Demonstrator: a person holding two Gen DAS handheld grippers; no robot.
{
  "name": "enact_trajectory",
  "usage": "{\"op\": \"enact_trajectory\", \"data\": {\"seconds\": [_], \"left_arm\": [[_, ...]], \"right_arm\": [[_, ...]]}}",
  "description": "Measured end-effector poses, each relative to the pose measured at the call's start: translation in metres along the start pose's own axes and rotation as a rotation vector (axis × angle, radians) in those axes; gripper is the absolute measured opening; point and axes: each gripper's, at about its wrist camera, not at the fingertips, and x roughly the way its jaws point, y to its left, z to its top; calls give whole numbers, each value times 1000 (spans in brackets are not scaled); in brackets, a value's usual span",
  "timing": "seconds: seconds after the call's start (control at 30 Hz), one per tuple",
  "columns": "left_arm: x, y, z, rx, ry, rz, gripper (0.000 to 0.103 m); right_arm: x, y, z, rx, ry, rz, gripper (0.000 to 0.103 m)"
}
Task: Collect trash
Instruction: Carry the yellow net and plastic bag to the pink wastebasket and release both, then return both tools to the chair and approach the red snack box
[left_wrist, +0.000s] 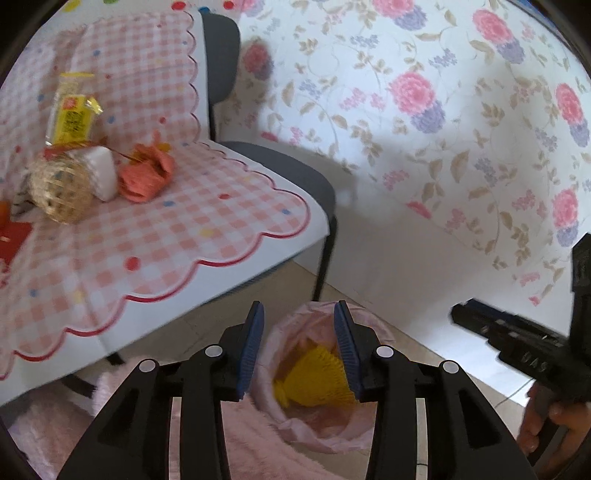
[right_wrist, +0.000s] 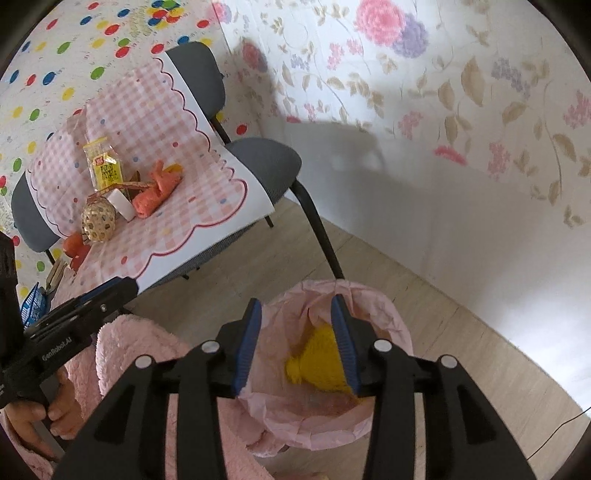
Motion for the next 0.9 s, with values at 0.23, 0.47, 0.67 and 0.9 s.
{"op": "enact_trajectory", "data": {"seconds": [0.23, 0.47, 0.67, 0.9], "left_arm": [[-24, 24, 2, 8, 4, 96, 42], [-55, 72, 6, -75, -32, 190, 48], [-81, 124, 7, -180, -56, 291, 50], [-116, 182, 11, -290, -89, 434, 57]], "right_arm": [[-11, 25, 10, -100, -61, 26, 39], [-3, 71, 38, -223, -95, 68, 39], [10, 126, 63, -348, -116, 123, 39], [29, 189, 85, -468, -115, 199, 50]]}}
